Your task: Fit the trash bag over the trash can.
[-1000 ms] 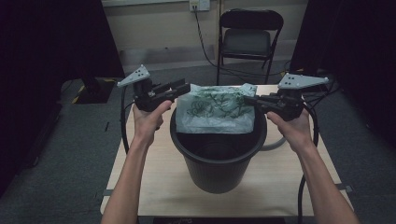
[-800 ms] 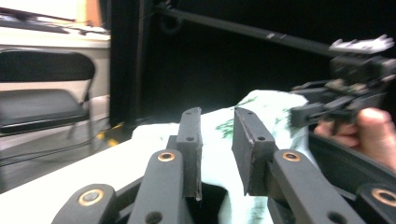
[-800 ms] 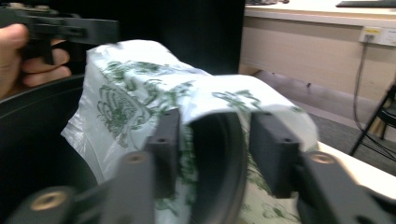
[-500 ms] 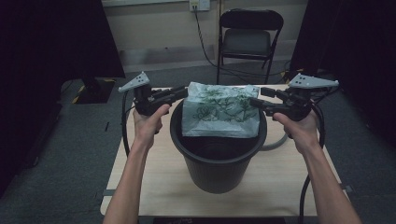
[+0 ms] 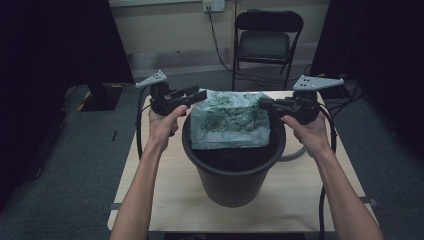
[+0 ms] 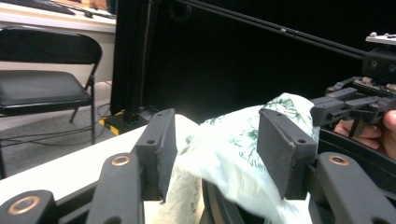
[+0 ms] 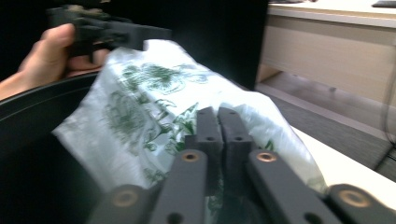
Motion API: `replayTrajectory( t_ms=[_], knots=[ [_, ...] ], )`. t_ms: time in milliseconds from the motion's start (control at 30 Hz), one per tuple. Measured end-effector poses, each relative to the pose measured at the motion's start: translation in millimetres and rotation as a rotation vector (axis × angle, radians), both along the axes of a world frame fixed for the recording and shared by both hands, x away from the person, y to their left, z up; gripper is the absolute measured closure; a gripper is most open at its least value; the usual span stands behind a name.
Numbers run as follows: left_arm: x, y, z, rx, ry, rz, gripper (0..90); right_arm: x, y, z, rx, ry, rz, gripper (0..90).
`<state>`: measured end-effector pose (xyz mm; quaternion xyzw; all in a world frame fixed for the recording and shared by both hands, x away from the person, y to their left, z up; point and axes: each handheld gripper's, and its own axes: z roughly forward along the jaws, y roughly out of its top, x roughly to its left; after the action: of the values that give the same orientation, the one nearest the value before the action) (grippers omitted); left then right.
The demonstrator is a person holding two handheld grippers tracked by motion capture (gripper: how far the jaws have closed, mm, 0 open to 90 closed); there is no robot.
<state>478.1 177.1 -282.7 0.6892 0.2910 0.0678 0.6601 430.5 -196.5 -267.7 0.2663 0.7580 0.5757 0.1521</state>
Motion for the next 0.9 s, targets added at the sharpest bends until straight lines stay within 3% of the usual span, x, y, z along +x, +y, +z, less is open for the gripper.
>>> replayTrajectory(
  t_ms=[67,167,200,300,500,600,733,800,900],
  knots=[
    [-0.6,-0.8,-0.3,0.011,-0.015,-0.031,62.9,-2.4,1.2,0.9,-0.006,-0.010,0.017,89.1],
    [-6.1,-0.7,0.2,0.033,-0.037,-0.039,85.4,-4.5,-0.4,3.3,0.002,-0.024,0.001,76.9],
    [-8.8,1.3,0.4,0.031,-0.048,-0.040,89.3,-5.1,-1.5,4.4,0.008,-0.031,-0.008,74.1],
    [-14.3,4.2,2.8,0.071,-0.060,-0.021,90.0,-6.9,-4.3,8.0,0.017,-0.051,-0.025,65.4],
    [-37.3,7.2,8.0,0.076,-0.121,-0.053,90.0,-1.6,-4.8,15.5,0.038,-0.066,-0.038,59.7],
    [-44.7,7.1,5.9,0.135,-0.152,-0.042,90.0,6.7,0.9,19.4,0.047,-0.079,-0.043,56.8],
    [-47.1,14.7,1.0,0.116,-0.136,-0.060,90.0,9.2,3.5,25.6,0.089,-0.104,-0.039,57.3],
    [-48.3,15.8,1.1,0.118,-0.141,-0.060,90.0,14.1,6.6,26.2,0.071,-0.090,-0.035,55.9],
    [-52.1,17.1,2.1,0.082,-0.157,-0.058,88.2,28.0,12.7,19.2,0.051,-0.037,-0.022,50.3]
  ],
)
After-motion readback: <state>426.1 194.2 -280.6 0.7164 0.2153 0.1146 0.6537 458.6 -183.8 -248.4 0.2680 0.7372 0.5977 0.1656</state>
